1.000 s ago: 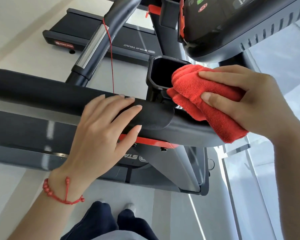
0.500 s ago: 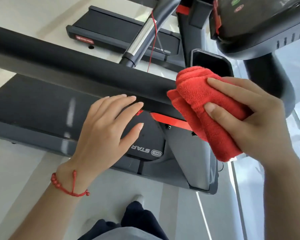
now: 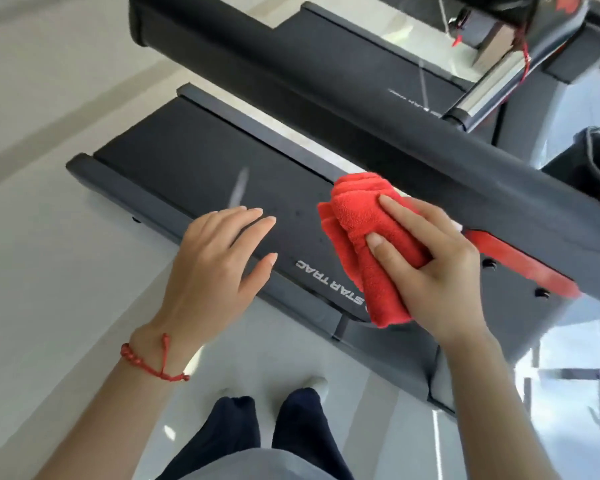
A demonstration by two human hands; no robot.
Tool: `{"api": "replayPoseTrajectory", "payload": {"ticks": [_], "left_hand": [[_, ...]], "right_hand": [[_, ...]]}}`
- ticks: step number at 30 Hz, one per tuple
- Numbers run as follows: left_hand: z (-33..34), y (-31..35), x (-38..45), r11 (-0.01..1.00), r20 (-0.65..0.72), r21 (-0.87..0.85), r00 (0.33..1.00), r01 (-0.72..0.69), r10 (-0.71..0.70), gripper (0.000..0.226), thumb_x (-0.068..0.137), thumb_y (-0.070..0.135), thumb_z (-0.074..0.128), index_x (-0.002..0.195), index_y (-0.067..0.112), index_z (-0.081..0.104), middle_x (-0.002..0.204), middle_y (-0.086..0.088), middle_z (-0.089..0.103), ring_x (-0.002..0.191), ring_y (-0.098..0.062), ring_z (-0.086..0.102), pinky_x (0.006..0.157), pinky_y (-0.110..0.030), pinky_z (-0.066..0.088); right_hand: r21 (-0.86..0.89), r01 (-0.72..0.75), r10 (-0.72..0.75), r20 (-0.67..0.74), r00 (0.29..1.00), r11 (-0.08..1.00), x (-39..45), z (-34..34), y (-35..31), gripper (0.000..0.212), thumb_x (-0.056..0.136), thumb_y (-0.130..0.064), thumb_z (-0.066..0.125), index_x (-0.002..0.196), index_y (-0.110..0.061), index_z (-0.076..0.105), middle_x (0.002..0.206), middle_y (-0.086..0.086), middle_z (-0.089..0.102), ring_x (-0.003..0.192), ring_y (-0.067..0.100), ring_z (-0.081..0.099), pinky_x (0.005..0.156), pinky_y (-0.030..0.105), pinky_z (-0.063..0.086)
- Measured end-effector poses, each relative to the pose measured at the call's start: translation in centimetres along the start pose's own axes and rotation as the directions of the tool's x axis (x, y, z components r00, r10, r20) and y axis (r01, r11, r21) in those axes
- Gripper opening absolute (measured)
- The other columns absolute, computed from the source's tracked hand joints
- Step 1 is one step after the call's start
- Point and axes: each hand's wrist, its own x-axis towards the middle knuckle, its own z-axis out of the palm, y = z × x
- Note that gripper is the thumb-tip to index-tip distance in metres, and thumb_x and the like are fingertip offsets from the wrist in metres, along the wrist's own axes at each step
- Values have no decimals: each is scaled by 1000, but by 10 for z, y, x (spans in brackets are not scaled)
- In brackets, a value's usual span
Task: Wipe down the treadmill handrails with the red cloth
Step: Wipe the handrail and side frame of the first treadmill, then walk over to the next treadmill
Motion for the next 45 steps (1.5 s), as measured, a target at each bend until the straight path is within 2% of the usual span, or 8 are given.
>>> {"api": "replayPoseTrajectory", "payload": {"ticks": [4,8,15,26,32,38,42,45], "left_hand": [[-17,-36,-32,992,7,59,993,114,-114,36,91,26,49,114,2,64,115,-14,63,109,-29,56,92,-40,41],[-28,-66,-60,961,28,153,971,232,-239,38,90,26,48,115,2,63,117,-15,61,109,-30,55,91,-42,42],[-27,-105,-102,838,-4,284,875,466,-485,41,90,27,42,116,2,60,117,-17,60,111,-30,52,92,-41,38],[21,-158,-152,516,-12,368,558,774,-829,48,90,34,37,120,2,59,122,-17,59,113,-31,51,94,-42,38],[19,-189,-169,362,33,371,378,855,-925,66,100,43,8,122,4,56,122,-16,59,113,-31,52,89,-46,47],[-8,-246,-184,357,-13,374,390,856,-921,63,101,42,8,122,6,54,121,-16,60,113,-30,51,91,-44,46],[-36,-297,-199,343,-31,373,381,862,-924,59,101,43,8,124,7,48,122,-16,59,116,-27,41,96,-40,30],[-62,-333,-206,337,-58,356,381,872,-923,55,100,44,8,126,10,44,123,-15,59,117,-27,42,96,-42,37]], "right_hand": [[25,6,-8,69,998,1000,3,62,-18,40,80,-30,65,119,-25,59,119,0,58,104,3,52,92,6,32],[62,36,-46,169,985,997,7,119,-32,41,81,-39,61,121,-32,56,123,-1,55,107,13,55,91,24,42],[102,142,-169,351,921,985,25,213,-38,44,82,-45,53,122,-30,56,124,2,55,106,20,56,82,32,47],[211,236,-316,625,714,949,50,325,-36,46,84,-41,50,127,-25,53,130,6,51,111,25,52,82,40,48],[210,259,-330,703,631,943,60,383,-46,41,89,-30,58,128,-21,51,131,9,50,111,27,51,84,41,48],[198,270,-327,716,617,942,70,444,-77,42,90,-34,54,131,-24,48,134,6,47,112,21,50,82,32,43],[200,272,-331,705,628,941,77,487,-116,42,90,-34,55,130,-24,49,133,5,47,112,22,50,81,31,42],[205,302,-355,701,618,931,83,515,-146,43,89,-37,53,129,-23,50,133,7,49,110,25,52,80,32,43]]}}
